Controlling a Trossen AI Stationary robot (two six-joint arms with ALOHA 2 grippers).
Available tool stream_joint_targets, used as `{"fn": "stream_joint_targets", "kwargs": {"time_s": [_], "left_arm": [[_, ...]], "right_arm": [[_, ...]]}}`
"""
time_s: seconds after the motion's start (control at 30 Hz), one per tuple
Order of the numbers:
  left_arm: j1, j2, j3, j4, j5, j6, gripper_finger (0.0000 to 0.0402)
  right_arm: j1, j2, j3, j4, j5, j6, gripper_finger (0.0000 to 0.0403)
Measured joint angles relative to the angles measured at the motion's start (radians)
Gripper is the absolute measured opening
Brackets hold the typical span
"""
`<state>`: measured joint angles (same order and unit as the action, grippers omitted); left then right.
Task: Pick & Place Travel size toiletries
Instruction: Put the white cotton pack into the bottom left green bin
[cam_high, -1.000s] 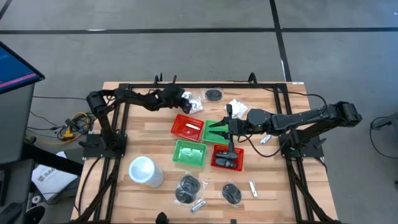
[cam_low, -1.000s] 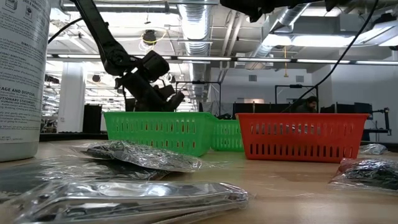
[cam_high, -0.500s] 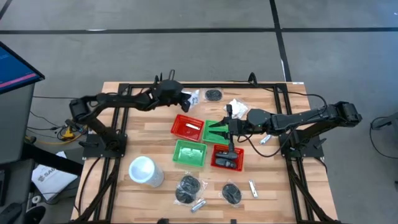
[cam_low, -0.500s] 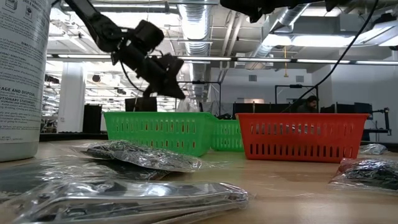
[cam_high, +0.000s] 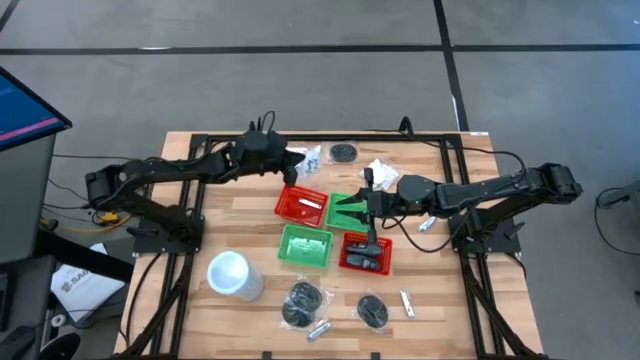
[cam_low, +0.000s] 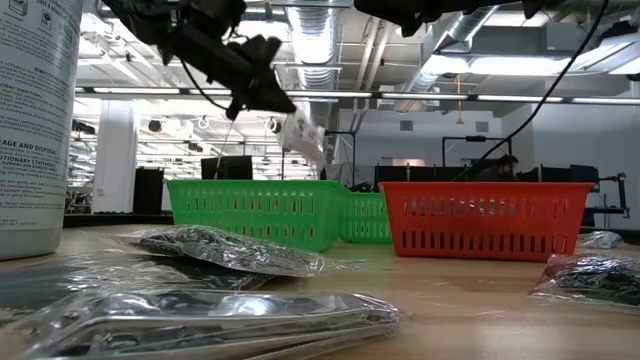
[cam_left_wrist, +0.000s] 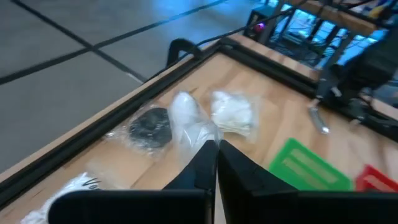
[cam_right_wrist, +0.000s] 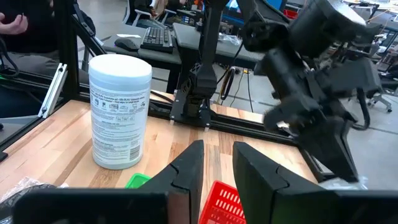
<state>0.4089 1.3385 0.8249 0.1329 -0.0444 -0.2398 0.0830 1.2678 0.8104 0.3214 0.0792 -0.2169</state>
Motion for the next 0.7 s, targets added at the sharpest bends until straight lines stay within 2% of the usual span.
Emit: {"fn": "stream_joint_targets", "kwargs": {"time_s": [0.37,0.7], "left_arm": [[-0.108,-0.091,0.0,-0.054,0.0,0.026,0.0],[-0.213,-0.105,0.0,-0.078,0.001,0.026,0.0]], "right_arm": [[0.0,0.0,0.0,-0.004,0.0,0.008,0.0077],[0.0,0.0,0.0,-0.007,0.0,0.041,0.0077]]}}
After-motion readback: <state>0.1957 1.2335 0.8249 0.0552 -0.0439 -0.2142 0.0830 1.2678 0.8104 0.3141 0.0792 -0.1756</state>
